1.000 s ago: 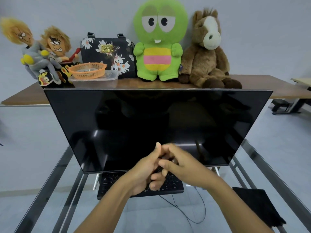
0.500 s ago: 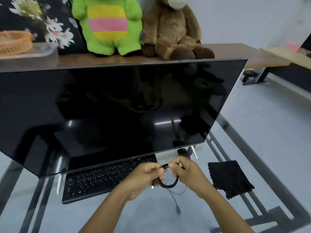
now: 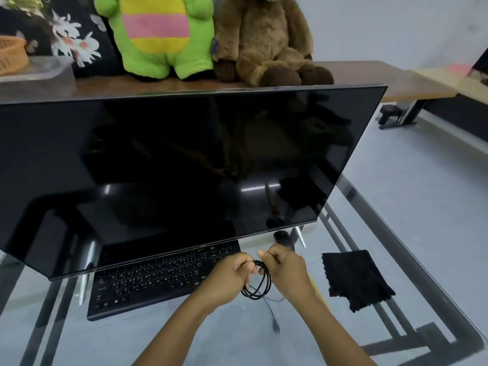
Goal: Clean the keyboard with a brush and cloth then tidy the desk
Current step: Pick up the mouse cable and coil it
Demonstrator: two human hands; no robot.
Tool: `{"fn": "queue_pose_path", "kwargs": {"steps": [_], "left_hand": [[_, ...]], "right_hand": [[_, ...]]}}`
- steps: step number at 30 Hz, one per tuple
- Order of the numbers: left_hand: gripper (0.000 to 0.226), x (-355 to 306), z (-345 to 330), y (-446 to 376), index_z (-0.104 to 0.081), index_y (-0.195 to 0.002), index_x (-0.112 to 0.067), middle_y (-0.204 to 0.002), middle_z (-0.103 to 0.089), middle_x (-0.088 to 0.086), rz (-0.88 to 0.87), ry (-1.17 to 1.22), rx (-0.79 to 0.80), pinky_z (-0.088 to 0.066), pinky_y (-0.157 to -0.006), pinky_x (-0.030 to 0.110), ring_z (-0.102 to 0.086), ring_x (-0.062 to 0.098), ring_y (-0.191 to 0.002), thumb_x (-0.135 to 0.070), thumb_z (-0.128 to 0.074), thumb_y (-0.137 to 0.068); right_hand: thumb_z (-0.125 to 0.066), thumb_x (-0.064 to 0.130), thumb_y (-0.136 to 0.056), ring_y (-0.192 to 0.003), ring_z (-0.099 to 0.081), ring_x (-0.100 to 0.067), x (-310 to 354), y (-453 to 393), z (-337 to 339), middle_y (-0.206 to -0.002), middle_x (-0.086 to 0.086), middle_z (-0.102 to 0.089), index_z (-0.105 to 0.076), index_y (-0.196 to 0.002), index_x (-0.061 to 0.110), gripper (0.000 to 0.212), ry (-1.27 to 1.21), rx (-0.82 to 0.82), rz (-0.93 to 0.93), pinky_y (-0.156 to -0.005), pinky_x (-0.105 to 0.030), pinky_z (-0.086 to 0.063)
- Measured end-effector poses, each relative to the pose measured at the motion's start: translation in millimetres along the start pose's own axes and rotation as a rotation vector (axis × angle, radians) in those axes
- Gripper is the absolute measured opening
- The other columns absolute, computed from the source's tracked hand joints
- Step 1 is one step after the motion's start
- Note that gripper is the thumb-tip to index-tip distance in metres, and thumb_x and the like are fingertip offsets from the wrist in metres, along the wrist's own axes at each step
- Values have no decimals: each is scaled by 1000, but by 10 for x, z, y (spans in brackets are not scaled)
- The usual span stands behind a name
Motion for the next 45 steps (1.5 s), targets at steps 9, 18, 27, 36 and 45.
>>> {"fn": "queue_pose_path", "kwargs": {"steps": [9,18,27,36,45], "left_hand": [[23,-3,-67,-81,-53,-82,-20,-69,-52,-10,-83,-57,-328,-34,-52,11,-45,2,-60,-23,-40,-101],[23,86,-23,-73,-51,-78,-35,-71,-58,-8,-134,-105,-298,-44,-65,25,-55,6,-67,-31,-42,-99],[33,202,-186,-159,-53,-61,-21,-59,-44,-7,66,-98,-100,-29,-49,17,-38,6,-53,-30,-56,-93],[18,363,-494,-543,-65,-104,-21,-70,-56,-8,9,-159,-106,-38,-55,16,-52,5,-64,-30,-63,-89],[19,675,-698,-988,-65,-85,3,-56,-63,10,412,345,-334,-54,-47,28,-60,15,-41,-16,-67,-88]], "right_hand": [[-71,32,-86,-65,-46,-13,123,75,142,-68,-6,-52,-64,-74,5,30,-151,322,-55,-62,-24,-39],[-50,32,-100,-69,-57,-11,67,71,134,-75,0,-66,-66,-82,12,32,-721,430,-310,-73,-27,-46],[-50,35,-100,-62,-48,-14,-96,34,3,-61,0,-58,-59,-65,14,41,-724,186,-524,-72,-31,-42],[-52,33,-99,-55,-47,-11,-488,-380,38,-67,-1,-59,-61,-85,9,29,-535,400,-521,-67,-27,-42],[-55,23,-96,-74,-61,-13,-896,-570,-134,-82,2,-51,-65,-99,12,15,-179,198,-366,-67,-21,-48]]}}
Point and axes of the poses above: each hand's wrist, its own y-axis away from the middle knuckle, its own z-axis out of the back of the hand, x = y × z, the point moved 1 cm from there along -y, towards the middle knuckle
